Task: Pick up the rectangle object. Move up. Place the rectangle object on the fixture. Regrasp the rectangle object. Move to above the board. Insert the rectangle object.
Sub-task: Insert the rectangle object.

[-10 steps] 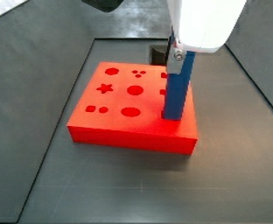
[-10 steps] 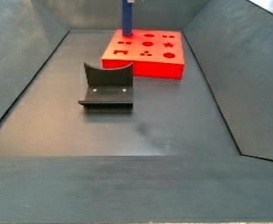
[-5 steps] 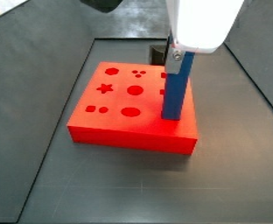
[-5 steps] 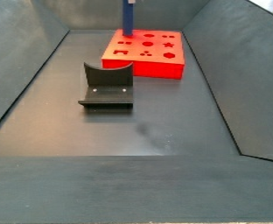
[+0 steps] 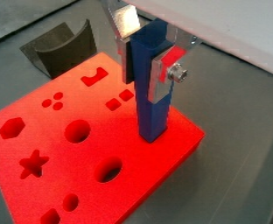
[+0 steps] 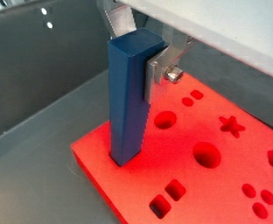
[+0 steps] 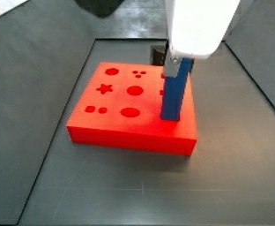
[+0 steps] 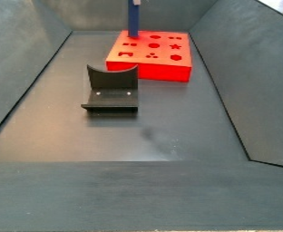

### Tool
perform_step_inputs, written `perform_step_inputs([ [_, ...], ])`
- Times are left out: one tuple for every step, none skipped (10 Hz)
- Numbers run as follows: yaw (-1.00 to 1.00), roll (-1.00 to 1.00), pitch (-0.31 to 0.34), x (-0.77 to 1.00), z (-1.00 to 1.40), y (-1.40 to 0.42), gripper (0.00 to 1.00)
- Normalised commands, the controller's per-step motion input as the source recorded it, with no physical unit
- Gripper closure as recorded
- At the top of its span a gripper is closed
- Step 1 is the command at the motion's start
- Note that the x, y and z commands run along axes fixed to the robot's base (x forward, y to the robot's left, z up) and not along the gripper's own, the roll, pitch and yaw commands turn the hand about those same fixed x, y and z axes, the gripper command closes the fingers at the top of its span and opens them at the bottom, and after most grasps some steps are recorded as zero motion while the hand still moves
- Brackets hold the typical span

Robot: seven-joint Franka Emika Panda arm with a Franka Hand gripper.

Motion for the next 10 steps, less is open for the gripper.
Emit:
perform_step_inputs([
  [-0.33,-0.09,0.343,0.38,-0.48,0.37,1.0],
  [-0.33,-0.13,0.324,0.27,-0.44,0.3,1.0],
  [-0.23,-0.09,0.206,0.13,-0.29,0.16,1.0],
  [-0.04,0.01,0.049,-0.02,-0.25,0.0,1.0],
  [0.0,0.03,0.003,-0.03,-0.36,0.0,1.0],
  [0.0,0.0,0.0,-0.07,-0.6,0.0,1.0],
  [0.0,-0.07,-0.066,-0.18,-0.86,-0.05,1.0],
  [0.0,-0.06,-0.071,-0.19,-0.84,-0.04,1.0],
  [0.0,-0.01,-0.013,-0.07,-0.36,0.0,1.0],
  [0.0,-0.02,0.0,0.0,0.0,0.0,1.0],
])
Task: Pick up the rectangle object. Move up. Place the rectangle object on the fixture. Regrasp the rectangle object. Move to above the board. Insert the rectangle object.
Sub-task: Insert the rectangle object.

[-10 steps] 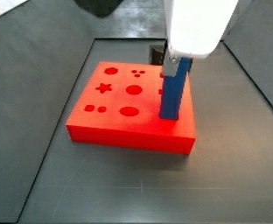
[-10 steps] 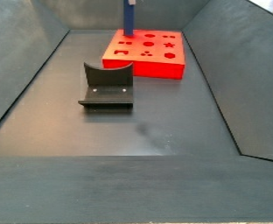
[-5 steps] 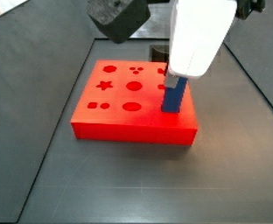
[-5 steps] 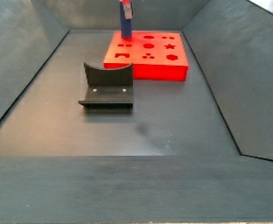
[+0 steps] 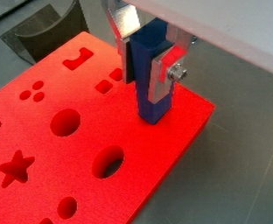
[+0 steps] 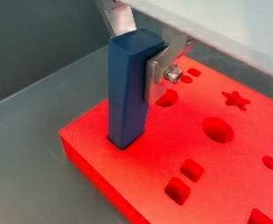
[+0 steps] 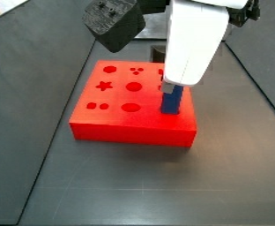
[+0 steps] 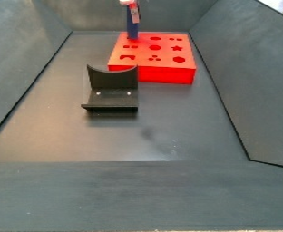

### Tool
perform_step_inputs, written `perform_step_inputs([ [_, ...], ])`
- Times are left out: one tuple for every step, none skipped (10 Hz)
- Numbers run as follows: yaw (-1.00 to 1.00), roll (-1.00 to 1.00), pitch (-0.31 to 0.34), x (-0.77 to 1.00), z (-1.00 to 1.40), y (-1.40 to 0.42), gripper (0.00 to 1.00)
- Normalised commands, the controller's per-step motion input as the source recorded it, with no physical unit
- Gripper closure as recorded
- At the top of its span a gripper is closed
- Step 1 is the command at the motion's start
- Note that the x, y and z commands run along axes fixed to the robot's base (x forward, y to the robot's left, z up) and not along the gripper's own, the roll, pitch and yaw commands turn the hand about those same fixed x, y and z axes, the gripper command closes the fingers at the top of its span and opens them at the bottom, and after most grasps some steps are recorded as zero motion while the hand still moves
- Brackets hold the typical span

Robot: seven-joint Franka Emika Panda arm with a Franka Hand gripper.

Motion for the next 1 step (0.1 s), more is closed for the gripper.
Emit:
perform_step_inputs([
  [0.0,0.0,0.0,0.0,0.0,0.0,1.0],
])
